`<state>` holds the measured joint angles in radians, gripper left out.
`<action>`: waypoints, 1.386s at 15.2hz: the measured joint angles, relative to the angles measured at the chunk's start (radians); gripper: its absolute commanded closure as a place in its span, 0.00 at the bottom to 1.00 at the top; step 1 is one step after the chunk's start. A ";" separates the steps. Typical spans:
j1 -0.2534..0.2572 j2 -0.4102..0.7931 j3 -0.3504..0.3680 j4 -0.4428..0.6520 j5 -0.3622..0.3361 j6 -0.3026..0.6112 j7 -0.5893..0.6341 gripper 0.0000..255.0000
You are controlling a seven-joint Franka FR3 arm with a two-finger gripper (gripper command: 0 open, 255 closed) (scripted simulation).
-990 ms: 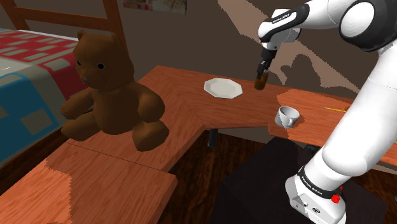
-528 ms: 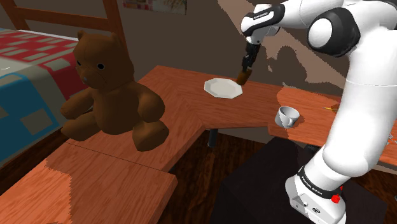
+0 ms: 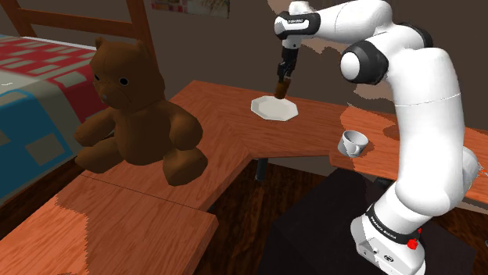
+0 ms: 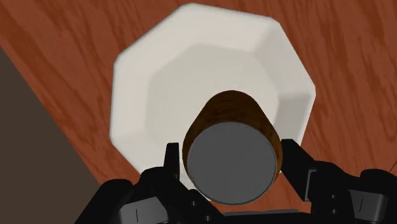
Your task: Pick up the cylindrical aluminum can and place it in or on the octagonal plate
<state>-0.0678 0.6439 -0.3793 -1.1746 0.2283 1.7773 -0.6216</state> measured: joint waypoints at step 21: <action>-0.002 0.159 0.029 0.054 0.036 0.118 0.022 1.00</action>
<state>-0.0698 0.8027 -0.3499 -1.1209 0.2644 1.8955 -0.5999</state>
